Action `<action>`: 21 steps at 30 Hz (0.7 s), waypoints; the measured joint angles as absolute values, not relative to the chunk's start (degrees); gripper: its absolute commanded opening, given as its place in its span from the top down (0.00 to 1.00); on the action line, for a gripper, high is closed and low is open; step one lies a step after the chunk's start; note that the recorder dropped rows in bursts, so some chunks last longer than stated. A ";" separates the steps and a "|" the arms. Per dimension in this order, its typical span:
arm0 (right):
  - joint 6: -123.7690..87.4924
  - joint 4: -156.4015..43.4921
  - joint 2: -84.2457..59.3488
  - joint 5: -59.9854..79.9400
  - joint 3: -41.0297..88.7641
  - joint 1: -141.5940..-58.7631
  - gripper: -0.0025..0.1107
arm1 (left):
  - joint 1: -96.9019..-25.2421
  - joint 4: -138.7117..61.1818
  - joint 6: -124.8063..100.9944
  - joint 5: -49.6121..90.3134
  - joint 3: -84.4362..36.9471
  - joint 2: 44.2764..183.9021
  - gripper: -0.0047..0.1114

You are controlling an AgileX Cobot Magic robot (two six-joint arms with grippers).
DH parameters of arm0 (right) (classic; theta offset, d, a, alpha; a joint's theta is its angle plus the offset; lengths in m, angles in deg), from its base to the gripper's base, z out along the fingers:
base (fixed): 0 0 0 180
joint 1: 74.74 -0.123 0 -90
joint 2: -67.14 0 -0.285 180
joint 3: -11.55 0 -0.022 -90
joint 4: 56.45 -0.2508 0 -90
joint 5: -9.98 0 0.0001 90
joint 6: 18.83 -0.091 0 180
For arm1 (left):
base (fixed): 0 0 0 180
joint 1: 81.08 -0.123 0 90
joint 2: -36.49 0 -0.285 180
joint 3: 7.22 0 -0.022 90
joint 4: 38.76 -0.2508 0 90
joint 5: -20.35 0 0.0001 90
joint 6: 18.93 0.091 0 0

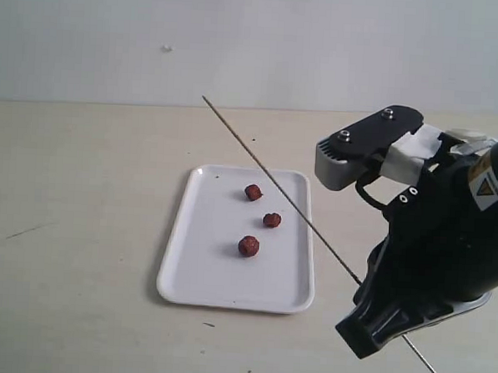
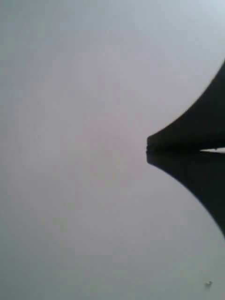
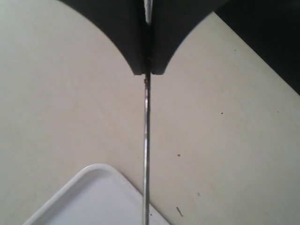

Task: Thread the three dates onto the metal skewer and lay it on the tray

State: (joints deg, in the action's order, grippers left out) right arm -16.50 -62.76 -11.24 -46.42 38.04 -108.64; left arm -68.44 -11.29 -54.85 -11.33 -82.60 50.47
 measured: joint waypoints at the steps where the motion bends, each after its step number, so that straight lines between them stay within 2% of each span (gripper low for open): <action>1: -16.50 -62.90 -11.24 -46.42 38.04 -108.64 0.98 | -68.44 -11.58 -54.94 -10.77 -82.49 52.05 0.96; 6: -16.50 -63.14 -11.24 -46.82 38.04 -108.64 0.98 | -68.44 -24.43 -55.29 1.42 -77.37 64.51 0.96; 11: -19.36 -58.77 -9.77 -47.20 38.04 -108.64 0.98 | -68.44 -43.40 -53.36 25.91 -55.83 82.39 0.96; 16: -21.62 -56.45 -5.30 -47.20 38.04 -108.64 0.98 | -68.44 -38.76 -23.06 53.49 -34.13 101.18 0.96; 21: -21.83 -56.45 -4.48 -47.20 38.04 -108.64 0.98 | -68.44 -30.98 -5.44 74.47 -23.91 115.13 0.96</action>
State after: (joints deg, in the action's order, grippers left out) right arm -21.83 -56.45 -4.48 -47.20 38.04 -108.64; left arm -68.44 -30.98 -5.44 74.47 -23.91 115.13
